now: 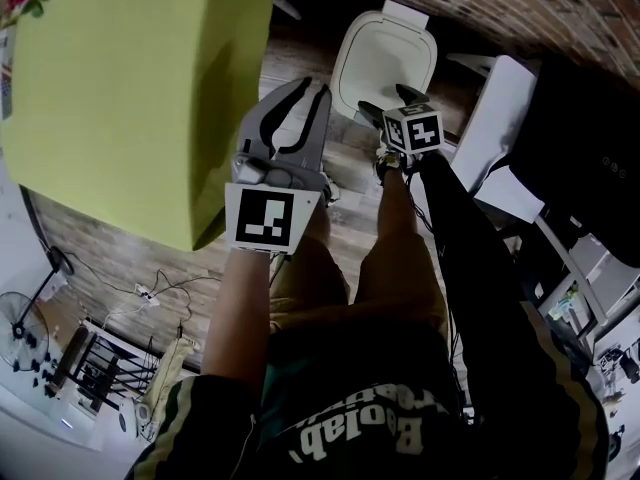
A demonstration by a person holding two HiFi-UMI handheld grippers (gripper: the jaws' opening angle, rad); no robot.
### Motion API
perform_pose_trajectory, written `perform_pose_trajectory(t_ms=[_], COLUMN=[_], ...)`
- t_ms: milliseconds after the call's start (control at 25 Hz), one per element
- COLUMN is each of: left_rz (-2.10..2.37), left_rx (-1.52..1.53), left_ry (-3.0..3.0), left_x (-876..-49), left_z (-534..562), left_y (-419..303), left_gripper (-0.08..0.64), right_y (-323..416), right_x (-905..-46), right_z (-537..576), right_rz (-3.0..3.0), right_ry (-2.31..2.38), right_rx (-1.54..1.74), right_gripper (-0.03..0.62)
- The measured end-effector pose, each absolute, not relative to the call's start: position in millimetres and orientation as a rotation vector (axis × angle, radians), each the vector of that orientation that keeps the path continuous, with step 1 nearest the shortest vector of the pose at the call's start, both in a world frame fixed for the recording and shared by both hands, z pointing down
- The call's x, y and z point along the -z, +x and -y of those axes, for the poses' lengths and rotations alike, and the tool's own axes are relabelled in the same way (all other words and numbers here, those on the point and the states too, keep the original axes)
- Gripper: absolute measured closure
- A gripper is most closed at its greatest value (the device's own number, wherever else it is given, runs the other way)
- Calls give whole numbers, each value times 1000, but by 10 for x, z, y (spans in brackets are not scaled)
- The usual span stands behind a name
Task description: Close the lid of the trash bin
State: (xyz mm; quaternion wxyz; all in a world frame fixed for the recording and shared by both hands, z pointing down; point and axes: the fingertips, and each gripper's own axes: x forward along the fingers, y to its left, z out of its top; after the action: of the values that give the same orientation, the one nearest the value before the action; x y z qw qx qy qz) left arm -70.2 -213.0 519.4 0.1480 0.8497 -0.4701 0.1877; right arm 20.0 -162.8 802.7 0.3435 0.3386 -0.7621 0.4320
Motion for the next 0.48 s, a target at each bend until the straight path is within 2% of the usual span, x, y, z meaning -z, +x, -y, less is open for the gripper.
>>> perform_pose_trajectory(t_ms=[280, 480], left_rz=[1349, 1349], left_rx=[-570, -396], left_ry=[2436, 2310], left_x=[-5087, -4943], left_z=[2137, 2200], left_y=[-717, -806], left_gripper=[488, 494], right_y=[229, 237], right_x=[-7706, -7432], right_z=[1633, 1661], right_rz=[2000, 2035], right_ry=[898, 918], right_rx=[-1117, -1112], right_gripper=[195, 201])
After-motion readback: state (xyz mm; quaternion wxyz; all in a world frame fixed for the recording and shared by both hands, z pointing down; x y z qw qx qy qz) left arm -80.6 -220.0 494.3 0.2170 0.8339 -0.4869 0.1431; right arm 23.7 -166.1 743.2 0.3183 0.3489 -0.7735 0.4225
